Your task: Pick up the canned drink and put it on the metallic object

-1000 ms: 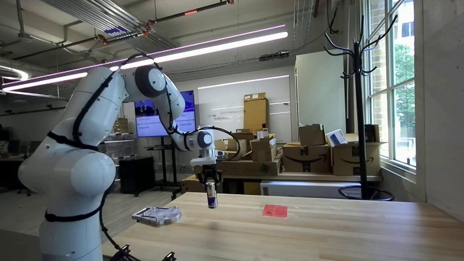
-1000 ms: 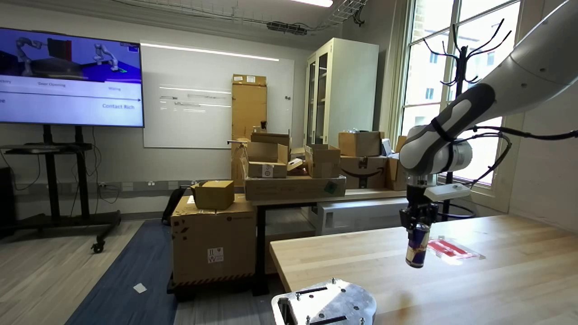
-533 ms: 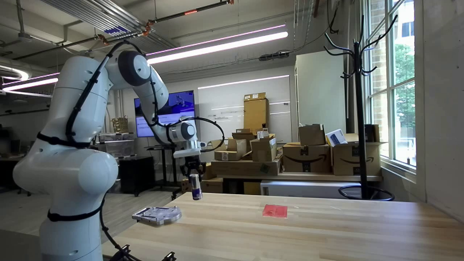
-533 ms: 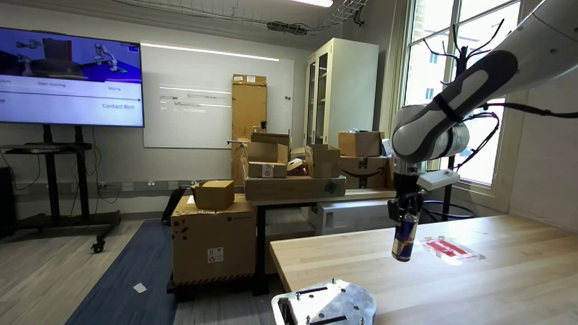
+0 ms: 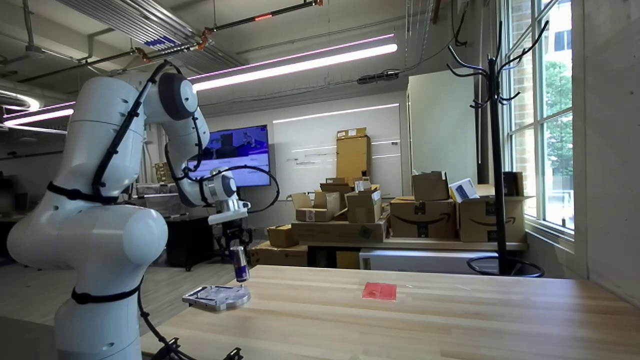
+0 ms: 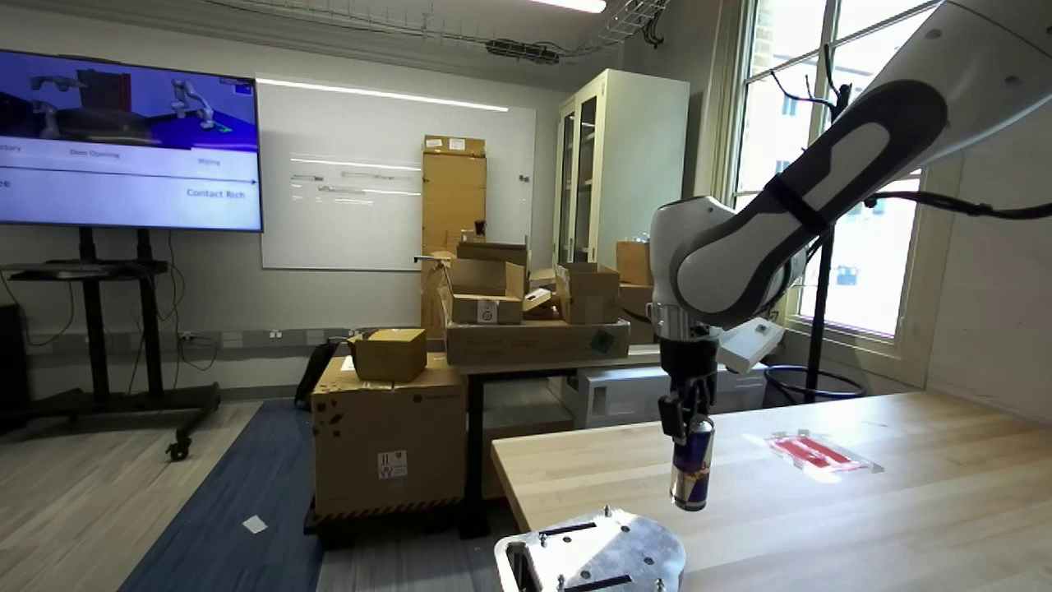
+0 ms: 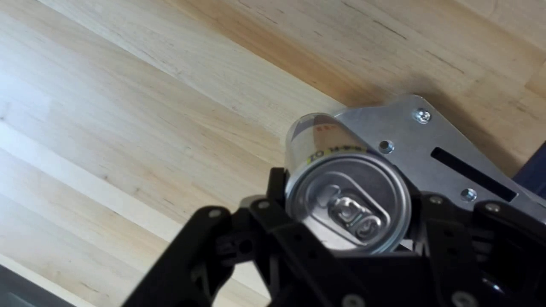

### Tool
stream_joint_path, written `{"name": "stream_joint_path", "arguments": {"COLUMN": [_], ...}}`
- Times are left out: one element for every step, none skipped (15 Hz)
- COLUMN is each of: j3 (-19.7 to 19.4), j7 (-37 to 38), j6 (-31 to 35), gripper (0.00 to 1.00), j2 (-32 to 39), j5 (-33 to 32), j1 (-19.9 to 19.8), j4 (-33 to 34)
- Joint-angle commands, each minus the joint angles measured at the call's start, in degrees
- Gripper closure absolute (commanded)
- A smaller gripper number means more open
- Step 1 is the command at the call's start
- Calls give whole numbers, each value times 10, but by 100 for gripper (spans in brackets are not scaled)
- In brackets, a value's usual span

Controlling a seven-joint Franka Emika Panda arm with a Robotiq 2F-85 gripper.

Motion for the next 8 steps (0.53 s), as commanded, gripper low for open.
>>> {"name": "stream_joint_path", "arguments": {"j3": [11,14,16,16,17,17,16,16], "j7": [22,19,16,21,19,18,20,21], "j6": [-9,-10,-13,-12,-13,-14,-15,-16], "gripper": [67,67,67,67,67,67,67,67], "j2": [13,18,27,36,46,56,67,78], "j5": [-27,-24,-21,-26,-24,-23,-25,-24], "j1": [15,17,20,24,25,28,31,34], "j4": [20,24,32,38,47,55,66,76]}}
